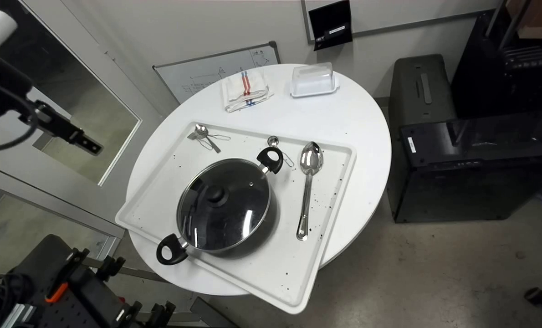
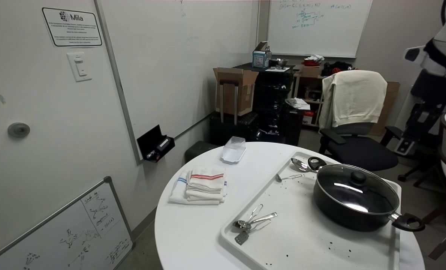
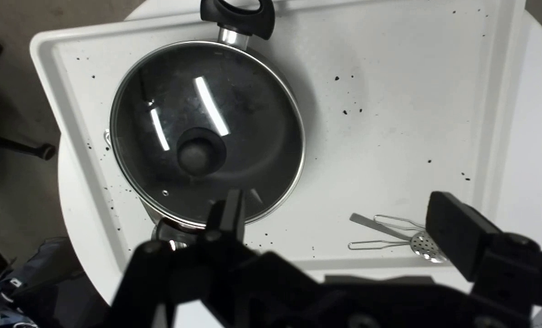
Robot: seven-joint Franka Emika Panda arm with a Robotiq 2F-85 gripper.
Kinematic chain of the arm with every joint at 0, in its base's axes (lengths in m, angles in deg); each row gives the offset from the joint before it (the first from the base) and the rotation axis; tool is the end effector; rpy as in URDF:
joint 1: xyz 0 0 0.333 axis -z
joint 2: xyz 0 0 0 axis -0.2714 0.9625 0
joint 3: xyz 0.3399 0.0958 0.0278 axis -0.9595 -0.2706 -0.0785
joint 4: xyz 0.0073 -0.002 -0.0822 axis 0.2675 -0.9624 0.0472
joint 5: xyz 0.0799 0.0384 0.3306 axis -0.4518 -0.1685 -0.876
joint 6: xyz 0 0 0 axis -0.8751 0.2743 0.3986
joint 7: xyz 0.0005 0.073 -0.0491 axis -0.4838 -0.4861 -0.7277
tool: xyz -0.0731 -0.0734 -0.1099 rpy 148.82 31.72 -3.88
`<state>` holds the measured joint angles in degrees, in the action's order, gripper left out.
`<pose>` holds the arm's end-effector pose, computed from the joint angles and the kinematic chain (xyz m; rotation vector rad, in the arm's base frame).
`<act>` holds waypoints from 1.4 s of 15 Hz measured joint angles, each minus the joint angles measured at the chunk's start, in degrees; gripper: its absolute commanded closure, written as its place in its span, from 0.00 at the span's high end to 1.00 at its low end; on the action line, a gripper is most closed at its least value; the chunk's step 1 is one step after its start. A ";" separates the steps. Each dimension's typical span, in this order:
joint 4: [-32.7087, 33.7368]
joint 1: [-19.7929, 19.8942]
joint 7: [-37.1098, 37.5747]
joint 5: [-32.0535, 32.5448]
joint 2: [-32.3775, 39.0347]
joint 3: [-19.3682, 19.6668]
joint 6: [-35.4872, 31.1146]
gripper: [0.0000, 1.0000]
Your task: Remove the glass lid from the black pot.
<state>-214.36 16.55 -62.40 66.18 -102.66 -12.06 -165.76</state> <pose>0.3471 0.0492 0.3484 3.0562 -0.0261 0.1526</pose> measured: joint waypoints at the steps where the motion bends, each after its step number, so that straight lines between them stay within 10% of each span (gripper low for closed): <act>1: 0.01 0.92 0.00 0.86 1.53 0.65 -1.39 1.00; 11: 2.80 7.03 1.66 12.09 17.42 8.39 -12.28 1.00; 21: 10.06 5.15 0.15 9.29 32.65 14.07 -17.61 1.00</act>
<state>-204.31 21.70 -62.25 75.47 -70.01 2.02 -183.37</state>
